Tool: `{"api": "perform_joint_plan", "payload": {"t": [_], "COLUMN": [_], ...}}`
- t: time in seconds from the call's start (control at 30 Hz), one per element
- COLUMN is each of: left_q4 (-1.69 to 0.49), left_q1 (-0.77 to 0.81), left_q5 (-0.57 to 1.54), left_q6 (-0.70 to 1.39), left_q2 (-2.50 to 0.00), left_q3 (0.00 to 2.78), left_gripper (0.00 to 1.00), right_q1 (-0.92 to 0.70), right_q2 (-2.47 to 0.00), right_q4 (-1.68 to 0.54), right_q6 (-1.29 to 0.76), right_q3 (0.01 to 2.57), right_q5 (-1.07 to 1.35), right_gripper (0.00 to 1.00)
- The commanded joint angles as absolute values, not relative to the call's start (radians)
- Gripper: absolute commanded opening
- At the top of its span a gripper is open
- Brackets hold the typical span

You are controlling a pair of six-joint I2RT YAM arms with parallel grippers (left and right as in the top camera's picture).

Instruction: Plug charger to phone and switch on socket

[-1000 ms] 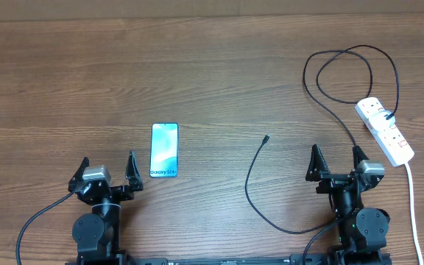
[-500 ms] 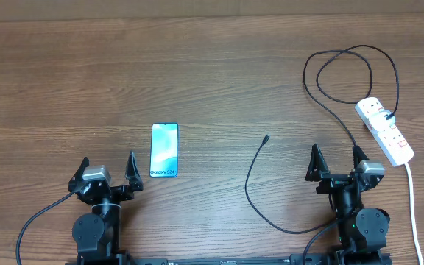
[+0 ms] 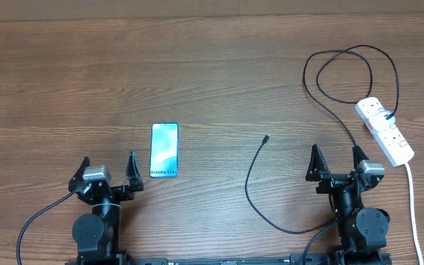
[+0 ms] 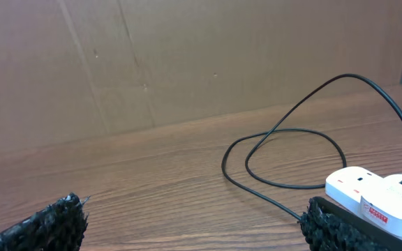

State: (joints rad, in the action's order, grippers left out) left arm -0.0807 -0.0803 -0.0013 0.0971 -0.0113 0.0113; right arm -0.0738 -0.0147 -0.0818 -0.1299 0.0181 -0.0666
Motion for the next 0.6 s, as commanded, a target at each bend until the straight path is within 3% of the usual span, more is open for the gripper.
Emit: {"api": "perform_joint_plan", "payload": {"t": [0.0, 0.23, 0.57], "left_q4": [-0.073, -0.087, -0.310], "left_q1": [-0.084, -0.084, -0.084], "left_q5": [0.082, 0.186, 0.210], "left_q6": [0.095, 0.191, 0.186], "left_q2": [-0.006, -0.006, -0.006], "left_q3": [0.006, 0.019, 0.159], "left_gripper": [0.99, 1.00, 0.99], "right_q1": [-0.076, -0.076, -0.076], "right_q2": [-0.007, -0.007, -0.007], "right_q4": [-0.076, -0.076, -0.076], "right_q6": [-0.126, -0.126, -0.126], "right_q3": [0.008, 0.008, 0.008], "right_q5": [-0.066, -0.066, -0.066], "right_gripper": [1.00, 1.00, 1.00]}}
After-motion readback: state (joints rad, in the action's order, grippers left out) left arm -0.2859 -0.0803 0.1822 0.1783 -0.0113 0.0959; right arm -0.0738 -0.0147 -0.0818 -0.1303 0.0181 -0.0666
